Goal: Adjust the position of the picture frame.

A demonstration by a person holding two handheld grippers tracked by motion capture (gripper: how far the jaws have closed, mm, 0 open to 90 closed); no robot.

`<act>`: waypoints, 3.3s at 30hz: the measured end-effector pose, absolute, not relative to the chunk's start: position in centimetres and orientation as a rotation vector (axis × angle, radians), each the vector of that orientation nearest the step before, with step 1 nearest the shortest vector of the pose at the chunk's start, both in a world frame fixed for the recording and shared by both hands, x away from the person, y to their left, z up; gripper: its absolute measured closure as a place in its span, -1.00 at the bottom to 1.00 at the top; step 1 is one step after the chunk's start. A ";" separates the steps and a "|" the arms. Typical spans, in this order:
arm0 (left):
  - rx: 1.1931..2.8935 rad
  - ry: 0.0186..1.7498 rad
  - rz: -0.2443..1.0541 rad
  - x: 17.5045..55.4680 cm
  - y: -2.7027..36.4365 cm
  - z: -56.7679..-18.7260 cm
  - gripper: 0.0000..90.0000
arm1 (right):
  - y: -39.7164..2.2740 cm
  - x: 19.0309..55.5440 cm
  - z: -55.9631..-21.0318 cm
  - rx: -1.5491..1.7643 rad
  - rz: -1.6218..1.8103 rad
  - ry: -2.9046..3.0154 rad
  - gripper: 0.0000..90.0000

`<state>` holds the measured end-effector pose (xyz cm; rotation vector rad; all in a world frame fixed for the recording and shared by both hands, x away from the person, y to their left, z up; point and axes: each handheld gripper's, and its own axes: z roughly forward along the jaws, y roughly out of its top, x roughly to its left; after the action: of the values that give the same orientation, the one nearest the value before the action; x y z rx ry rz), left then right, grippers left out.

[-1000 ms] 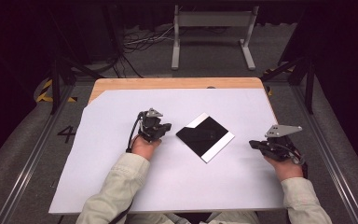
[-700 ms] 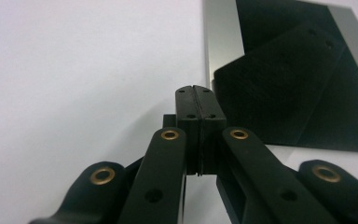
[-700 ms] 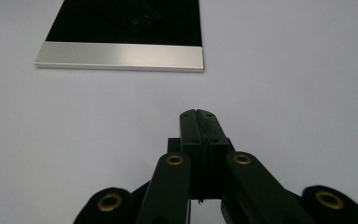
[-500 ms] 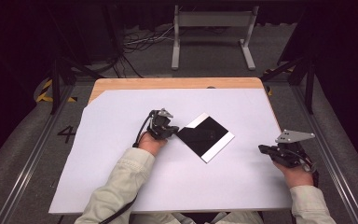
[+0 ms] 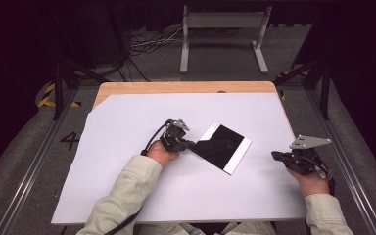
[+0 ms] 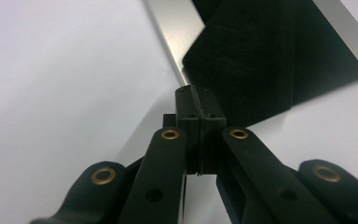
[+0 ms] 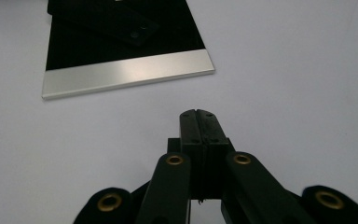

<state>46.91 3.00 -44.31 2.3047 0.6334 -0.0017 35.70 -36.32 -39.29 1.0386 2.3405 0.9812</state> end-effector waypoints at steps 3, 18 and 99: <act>2.337 0.579 -0.027 45.8 1.4 -44.1 1.00 | -36.2 35.8 -39.3 1.040 0.980 2.344 1.00; 2.378 0.352 -0.050 40.8 -6.3 -44.0 1.00 | -36.8 35.9 -39.3 1.083 0.969 2.329 1.00; 2.095 0.794 0.080 43.4 11.3 -42.3 1.00 | -15.8 46.8 -42.4 0.789 0.746 2.694 1.00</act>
<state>43.44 11.34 -42.29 2.0950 0.7941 0.0797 46.77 -15.78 -42.44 0.7891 2.6935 0.7462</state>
